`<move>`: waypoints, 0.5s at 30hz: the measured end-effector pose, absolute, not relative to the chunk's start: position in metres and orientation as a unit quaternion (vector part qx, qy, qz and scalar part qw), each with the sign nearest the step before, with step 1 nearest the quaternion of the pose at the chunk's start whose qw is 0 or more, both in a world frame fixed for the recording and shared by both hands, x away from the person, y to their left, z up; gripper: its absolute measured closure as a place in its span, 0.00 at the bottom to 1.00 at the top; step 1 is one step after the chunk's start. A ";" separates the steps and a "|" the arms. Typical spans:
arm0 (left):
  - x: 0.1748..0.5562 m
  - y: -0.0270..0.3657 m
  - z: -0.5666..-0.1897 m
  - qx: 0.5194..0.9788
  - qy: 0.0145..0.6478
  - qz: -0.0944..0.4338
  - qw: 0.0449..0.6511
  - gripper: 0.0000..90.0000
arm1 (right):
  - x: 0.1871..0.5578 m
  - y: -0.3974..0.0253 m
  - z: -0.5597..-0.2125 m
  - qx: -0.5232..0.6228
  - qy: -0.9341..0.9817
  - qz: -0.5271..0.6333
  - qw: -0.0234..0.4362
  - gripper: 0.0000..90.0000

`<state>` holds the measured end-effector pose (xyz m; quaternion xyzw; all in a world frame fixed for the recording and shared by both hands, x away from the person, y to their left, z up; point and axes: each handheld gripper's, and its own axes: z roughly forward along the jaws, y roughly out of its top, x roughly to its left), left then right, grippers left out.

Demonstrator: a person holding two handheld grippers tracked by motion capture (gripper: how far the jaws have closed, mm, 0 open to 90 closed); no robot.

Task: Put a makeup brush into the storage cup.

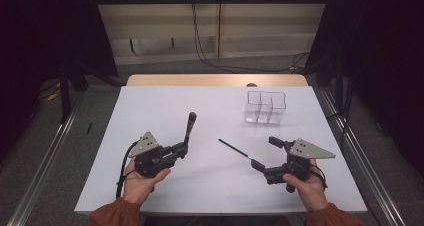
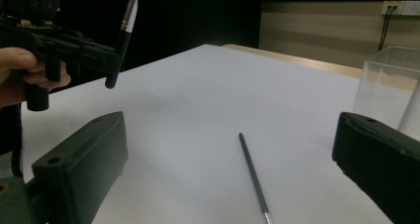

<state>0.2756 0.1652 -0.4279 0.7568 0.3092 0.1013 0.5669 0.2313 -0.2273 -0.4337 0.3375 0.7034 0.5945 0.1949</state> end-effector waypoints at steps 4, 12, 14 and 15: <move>0.274 0.162 -0.426 0.756 0.307 0.104 0.569 0.88 | 0.235 -0.219 -0.429 0.329 0.704 0.601 0.187 0.00; 0.279 0.149 -0.414 0.757 0.295 0.105 0.573 0.88 | 0.244 -0.201 -0.420 0.317 0.714 0.602 0.168 0.00; 0.280 0.145 -0.413 0.756 0.292 0.103 0.577 0.88 | 0.247 -0.197 -0.419 0.314 0.714 0.603 0.167 0.01; 0.280 0.143 -0.414 0.757 0.291 0.103 0.576 0.89 | 0.248 -0.195 -0.419 0.311 0.715 0.604 0.163 0.03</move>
